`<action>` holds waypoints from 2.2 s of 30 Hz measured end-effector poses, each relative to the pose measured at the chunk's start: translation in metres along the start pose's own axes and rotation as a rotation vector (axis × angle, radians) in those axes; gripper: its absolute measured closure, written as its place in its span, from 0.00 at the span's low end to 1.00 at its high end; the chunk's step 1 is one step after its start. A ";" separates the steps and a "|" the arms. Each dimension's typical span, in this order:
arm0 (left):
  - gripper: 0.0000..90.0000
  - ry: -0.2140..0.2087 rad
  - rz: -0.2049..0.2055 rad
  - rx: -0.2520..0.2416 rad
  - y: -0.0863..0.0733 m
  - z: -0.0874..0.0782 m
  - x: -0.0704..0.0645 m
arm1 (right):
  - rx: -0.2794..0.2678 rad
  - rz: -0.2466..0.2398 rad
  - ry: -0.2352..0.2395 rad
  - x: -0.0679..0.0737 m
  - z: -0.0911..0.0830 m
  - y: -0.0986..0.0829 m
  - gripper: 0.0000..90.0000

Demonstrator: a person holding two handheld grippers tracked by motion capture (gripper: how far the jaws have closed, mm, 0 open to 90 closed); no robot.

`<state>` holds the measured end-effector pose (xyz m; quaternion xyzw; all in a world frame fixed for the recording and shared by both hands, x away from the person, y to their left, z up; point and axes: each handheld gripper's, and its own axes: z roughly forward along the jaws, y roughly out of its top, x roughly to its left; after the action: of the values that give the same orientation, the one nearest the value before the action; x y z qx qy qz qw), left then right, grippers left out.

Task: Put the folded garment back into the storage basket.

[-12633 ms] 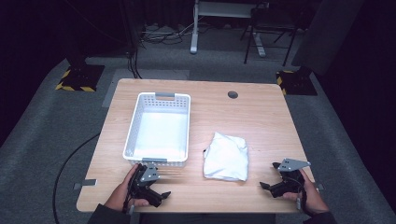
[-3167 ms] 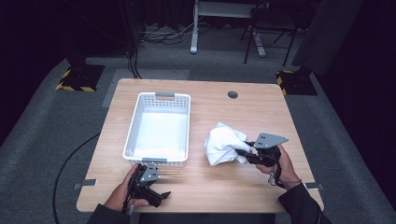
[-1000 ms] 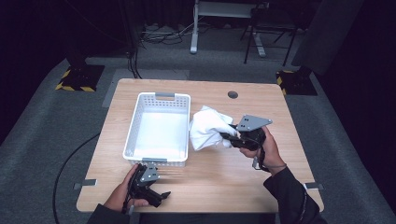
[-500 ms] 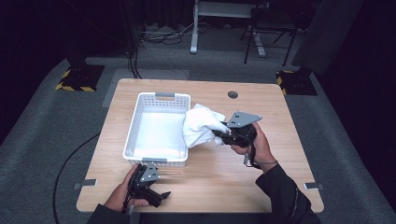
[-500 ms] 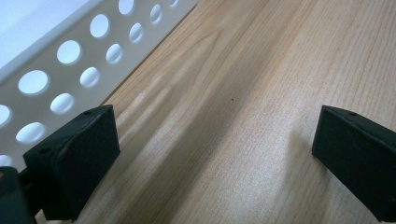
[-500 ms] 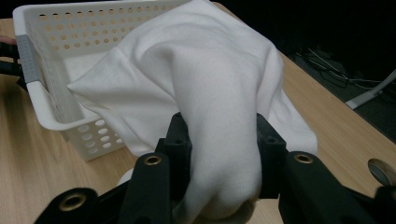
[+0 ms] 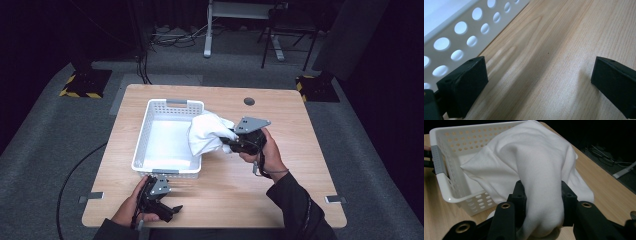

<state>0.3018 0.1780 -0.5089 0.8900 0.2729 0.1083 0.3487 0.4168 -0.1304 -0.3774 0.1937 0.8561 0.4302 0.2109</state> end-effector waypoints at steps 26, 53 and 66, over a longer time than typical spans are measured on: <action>0.01 0.000 0.000 0.000 0.000 0.000 0.000 | 0.023 -0.018 0.023 0.020 0.042 0.026 0.73; 0.01 0.000 -0.001 0.000 0.000 0.000 0.000 | 0.053 -0.012 0.060 0.044 0.078 0.037 0.73; 0.01 -0.001 0.003 0.000 0.000 0.000 0.000 | 0.077 -0.006 0.081 0.052 0.095 0.037 0.72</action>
<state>0.3017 0.1783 -0.5090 0.8904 0.2714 0.1083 0.3490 0.4293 -0.0215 -0.4088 0.1816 0.8804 0.4039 0.1696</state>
